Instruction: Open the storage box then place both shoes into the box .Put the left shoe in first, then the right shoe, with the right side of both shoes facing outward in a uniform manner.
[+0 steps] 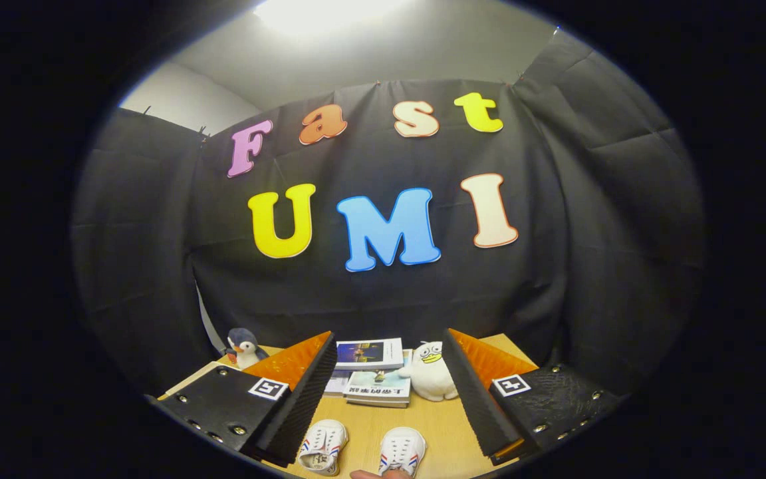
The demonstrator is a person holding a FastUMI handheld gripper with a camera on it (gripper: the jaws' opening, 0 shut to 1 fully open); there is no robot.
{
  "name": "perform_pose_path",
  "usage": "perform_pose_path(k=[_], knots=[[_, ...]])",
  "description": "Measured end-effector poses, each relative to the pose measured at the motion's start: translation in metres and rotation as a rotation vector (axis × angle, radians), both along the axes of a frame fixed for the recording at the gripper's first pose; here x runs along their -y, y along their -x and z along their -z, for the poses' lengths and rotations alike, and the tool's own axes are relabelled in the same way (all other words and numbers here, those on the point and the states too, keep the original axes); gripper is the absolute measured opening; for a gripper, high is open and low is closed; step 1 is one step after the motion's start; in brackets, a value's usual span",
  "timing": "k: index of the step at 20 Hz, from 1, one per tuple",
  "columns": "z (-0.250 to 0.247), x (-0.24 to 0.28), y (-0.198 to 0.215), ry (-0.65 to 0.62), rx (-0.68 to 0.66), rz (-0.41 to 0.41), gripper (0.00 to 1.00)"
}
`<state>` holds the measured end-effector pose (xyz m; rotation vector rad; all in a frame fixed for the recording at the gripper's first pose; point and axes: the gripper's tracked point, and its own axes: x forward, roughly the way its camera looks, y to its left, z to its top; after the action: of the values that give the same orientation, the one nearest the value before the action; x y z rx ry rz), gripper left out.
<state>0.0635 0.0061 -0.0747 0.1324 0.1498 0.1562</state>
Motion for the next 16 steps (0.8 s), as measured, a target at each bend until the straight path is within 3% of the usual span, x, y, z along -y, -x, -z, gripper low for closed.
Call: perform_pose_path(k=[8,16], knots=[[0.076,-0.114,0.005,-0.189,-0.277,-0.332,0.96],[0.141,-0.198,0.014,-0.411,-0.555,-0.524,0.97]])
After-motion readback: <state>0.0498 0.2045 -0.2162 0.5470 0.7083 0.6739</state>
